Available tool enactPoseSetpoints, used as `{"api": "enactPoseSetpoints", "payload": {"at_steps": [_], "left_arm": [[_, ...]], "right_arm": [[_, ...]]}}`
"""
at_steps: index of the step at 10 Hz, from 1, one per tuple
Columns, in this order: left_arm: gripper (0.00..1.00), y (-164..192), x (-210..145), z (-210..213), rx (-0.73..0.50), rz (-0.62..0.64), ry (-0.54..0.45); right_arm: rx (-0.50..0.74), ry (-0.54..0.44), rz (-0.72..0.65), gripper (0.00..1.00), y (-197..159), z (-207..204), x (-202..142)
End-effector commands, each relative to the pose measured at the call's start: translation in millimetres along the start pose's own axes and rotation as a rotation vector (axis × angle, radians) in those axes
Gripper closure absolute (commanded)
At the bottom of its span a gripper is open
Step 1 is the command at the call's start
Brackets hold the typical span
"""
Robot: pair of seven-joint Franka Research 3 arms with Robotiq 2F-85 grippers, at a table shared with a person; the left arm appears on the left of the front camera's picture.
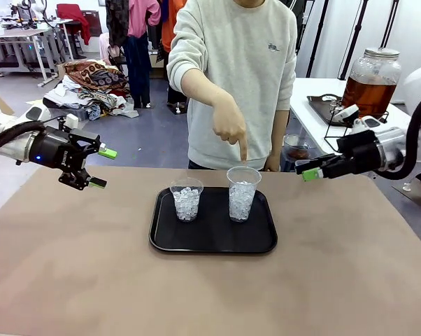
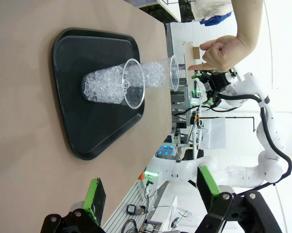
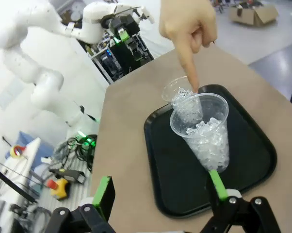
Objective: Pour the drink into the iced cup.
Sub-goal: Pick up the iced cup indicated by the human and present it to them.
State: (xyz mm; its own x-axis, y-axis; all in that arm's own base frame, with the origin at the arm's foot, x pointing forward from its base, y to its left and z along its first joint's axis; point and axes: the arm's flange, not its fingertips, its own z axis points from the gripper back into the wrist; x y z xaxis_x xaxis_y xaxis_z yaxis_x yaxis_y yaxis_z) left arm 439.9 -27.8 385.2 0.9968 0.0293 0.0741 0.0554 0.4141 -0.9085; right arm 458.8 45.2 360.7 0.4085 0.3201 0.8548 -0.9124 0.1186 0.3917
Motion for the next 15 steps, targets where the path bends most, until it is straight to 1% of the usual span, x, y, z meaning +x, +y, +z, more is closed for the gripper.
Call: {"api": "enactPoseSetpoints", "payload": {"at_steps": [1, 3, 4, 5, 9, 10, 11, 12, 14, 15], "left_arm": [[0.00, -0.8, -1.2, 0.3, -0.003, -0.001, -0.002], [0.00, -0.8, -1.2, 0.3, -0.003, -0.001, -0.002], [0.00, -0.8, -1.2, 0.3, -0.003, -0.001, -0.002], [0.00, -0.8, -1.2, 0.3, -0.003, -0.001, -0.002], [0.00, -0.8, -1.2, 0.3, -0.003, -0.001, -0.002], [0.00, -0.8, -1.2, 0.3, -0.003, -0.001, -0.002], [0.00, -0.8, -1.2, 0.3, -0.003, -0.001, -0.002], [0.00, -0.8, -1.2, 0.3, -0.003, -0.001, -0.002], [0.00, -0.8, -1.2, 0.3, -0.003, -0.001, -0.002], [0.00, -0.8, -1.2, 0.3, -0.003, -0.001, -0.002]], "right_arm": [[0.004, -0.050, 0.144, 0.00, -13.0, -12.6, -8.1], [0.031, -0.057, 0.156, 0.00, -18.2, -16.9, -13.9], [0.041, -0.033, 0.112, 0.00, -18.3, -16.4, -14.6], [0.017, -0.028, 0.136, 0.00, -12.4, -14.1, -18.8], [0.024, -0.029, 0.129, 0.00, -14.3, -14.7, -22.5], [0.003, -0.043, 0.205, 0.00, -20.7, -23.0, -23.2], [-0.035, -0.082, 0.291, 0.00, -29.3, -32.3, -27.8], [-0.061, -0.104, 0.347, 0.00, -35.4, -38.4, -31.6], [-0.070, -0.131, 0.427, 0.00, -46.3, -48.7, -39.8], [-0.068, -0.151, 0.430, 0.00, -50.8, -53.4, -43.6]]}}
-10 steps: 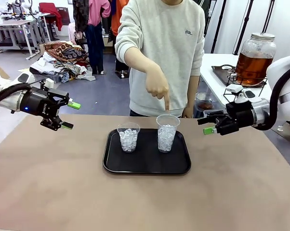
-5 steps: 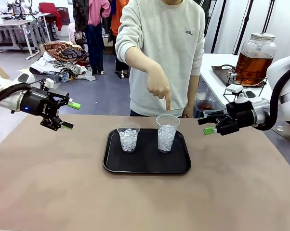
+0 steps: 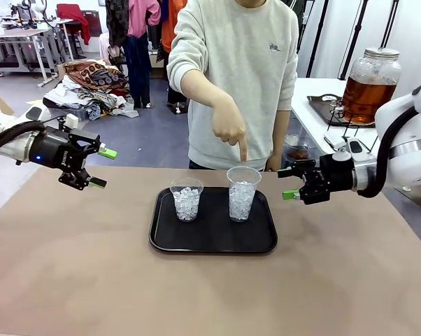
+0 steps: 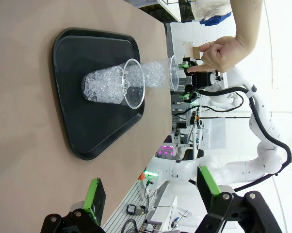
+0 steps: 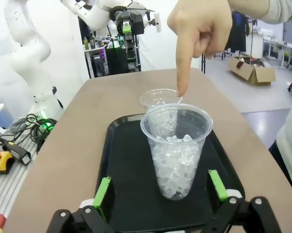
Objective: Pour the drink into the iced cup.
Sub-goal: Pick up the iced cup indicated by the human and present it to them.
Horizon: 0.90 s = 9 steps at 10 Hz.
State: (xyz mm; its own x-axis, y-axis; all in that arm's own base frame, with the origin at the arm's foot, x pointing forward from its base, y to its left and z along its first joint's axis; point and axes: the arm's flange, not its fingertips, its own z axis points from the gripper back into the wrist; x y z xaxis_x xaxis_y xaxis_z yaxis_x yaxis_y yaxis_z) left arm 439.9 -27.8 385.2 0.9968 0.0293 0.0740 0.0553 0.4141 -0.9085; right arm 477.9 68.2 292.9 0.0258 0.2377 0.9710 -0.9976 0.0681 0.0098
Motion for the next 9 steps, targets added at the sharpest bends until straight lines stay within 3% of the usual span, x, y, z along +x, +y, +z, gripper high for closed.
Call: {"api": "enactPoseSetpoints", "payload": {"at_steps": [1, 5, 6, 9], "left_arm": [[0.00, -0.8, -1.2, 0.3, -0.003, -0.001, -0.002], [0.00, -0.8, -1.2, 0.3, -0.003, -0.001, -0.002], [0.00, -0.8, -1.2, 0.3, -0.003, -0.001, -0.002], [0.00, -0.8, -1.2, 0.3, -0.003, -0.001, -0.002]], "right_arm": [[-0.019, -0.050, 0.047, 0.00, -10.0, -14.3, -12.8], [0.001, -0.108, 0.047, 0.00, -17.0, -22.1, -28.4], [0.010, -0.060, 0.039, 0.00, -8.0, -17.5, -27.4], [0.010, -0.060, 0.039, 0.00, -8.0, -17.5, -27.4]]}}
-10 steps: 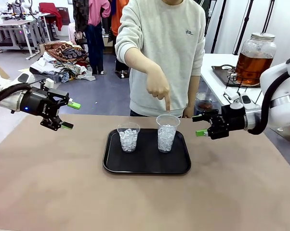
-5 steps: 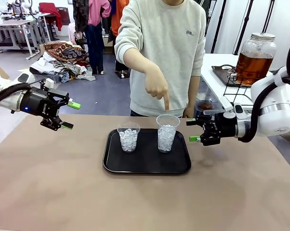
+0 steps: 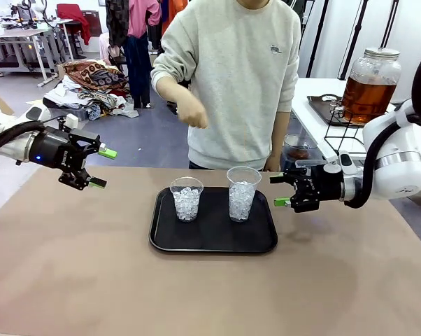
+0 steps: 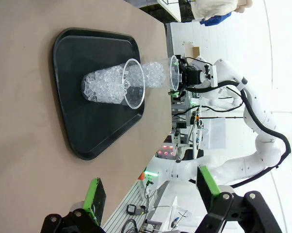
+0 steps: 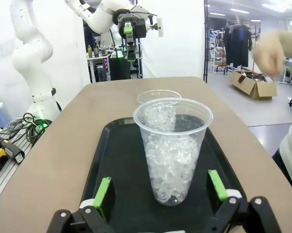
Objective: Pour the drink into the iced cup.
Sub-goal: Pick up the iced cup indicated by the human and present it to them.
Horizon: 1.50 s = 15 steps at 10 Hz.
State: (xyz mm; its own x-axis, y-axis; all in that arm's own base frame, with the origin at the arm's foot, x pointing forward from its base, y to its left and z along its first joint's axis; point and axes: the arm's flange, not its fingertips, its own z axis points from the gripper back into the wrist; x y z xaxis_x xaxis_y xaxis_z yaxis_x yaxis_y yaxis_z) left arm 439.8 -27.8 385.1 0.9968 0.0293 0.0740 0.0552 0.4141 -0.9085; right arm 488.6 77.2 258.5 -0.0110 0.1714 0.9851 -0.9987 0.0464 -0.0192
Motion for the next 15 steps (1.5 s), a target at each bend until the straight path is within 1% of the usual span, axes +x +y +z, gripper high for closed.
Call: {"api": "enactPoseSetpoints", "payload": {"at_steps": [1, 4, 9, 11, 15], "left_arm": [[0.00, -0.8, -1.1, 0.3, -0.003, -0.002, -0.002], [0.00, -0.8, -1.1, 0.3, -0.003, -0.002, -0.002], [0.00, -0.8, -1.1, 0.3, -0.003, -0.002, -0.002], [0.00, -0.8, -1.1, 0.3, -0.003, -0.002, -0.002], [0.00, -0.8, -1.1, 0.3, -0.003, -0.002, -0.002]], "right_arm": [[0.000, 0.000, -0.001, 0.00, 0.1, -0.2, -0.3], [-0.019, -0.038, 0.007, 0.00, -13.1, -12.5, -11.9], [0.007, -0.096, -0.014, 0.00, -24.7, -34.3, -29.6], [0.032, -0.098, -0.025, 0.00, -23.9, -42.7, -32.9], [0.041, -0.106, -0.024, 0.00, -22.8, -53.9, -36.4]]}}
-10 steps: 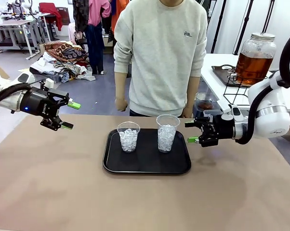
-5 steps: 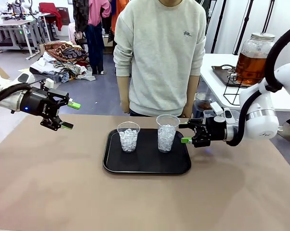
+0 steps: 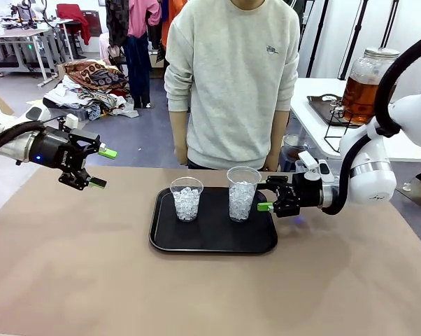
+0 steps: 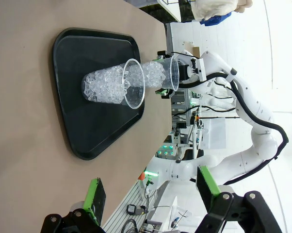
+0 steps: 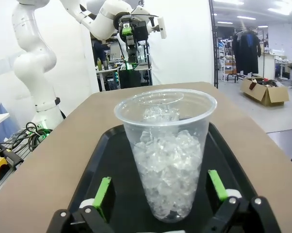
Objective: Pour the drink into the iced cup.
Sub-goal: Pick up the iced cup indicated by the human and present it to them.
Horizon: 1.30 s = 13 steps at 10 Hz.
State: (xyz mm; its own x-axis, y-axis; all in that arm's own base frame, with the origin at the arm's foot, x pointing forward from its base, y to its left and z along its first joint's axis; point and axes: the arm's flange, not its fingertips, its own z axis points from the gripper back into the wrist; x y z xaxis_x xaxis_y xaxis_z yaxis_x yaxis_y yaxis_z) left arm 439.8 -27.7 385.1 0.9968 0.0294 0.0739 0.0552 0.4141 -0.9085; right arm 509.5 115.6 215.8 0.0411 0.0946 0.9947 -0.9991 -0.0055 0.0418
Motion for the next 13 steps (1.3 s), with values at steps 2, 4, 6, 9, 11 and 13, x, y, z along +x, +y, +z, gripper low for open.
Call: {"api": "enactPoseSetpoints", "payload": {"at_steps": [2, 4, 6, 9, 11, 13], "left_arm": [[0.00, -0.9, -1.1, 0.2, -0.003, -0.002, -0.002], [0.00, -0.9, -1.1, 0.2, -0.003, -0.002, -0.002], [0.00, -0.9, -1.1, 0.2, -0.003, -0.002, -0.002], [0.00, -0.9, -1.1, 0.2, -0.003, -0.002, -0.002], [0.00, -0.9, -1.1, 0.2, -0.003, -0.002, -0.002], [0.00, -0.9, -1.1, 0.2, -0.003, -0.002, -0.002]], "right_arm": [[-0.026, -0.030, 0.044, 0.00, -4.6, -13.7, -2.5], [-0.023, -0.042, 0.049, 0.00, -4.5, -19.7, -2.5], [-0.014, -0.050, 0.047, 0.00, -4.2, -28.8, -0.9], [0.004, -0.041, 0.029, 0.00, -5.0, -42.4, -1.7], [-0.008, -0.033, 0.025, 0.00, -6.8, -51.8, -3.0], [-0.037, -0.028, 0.020, 0.00, -10.4, -56.8, -4.6]]}}
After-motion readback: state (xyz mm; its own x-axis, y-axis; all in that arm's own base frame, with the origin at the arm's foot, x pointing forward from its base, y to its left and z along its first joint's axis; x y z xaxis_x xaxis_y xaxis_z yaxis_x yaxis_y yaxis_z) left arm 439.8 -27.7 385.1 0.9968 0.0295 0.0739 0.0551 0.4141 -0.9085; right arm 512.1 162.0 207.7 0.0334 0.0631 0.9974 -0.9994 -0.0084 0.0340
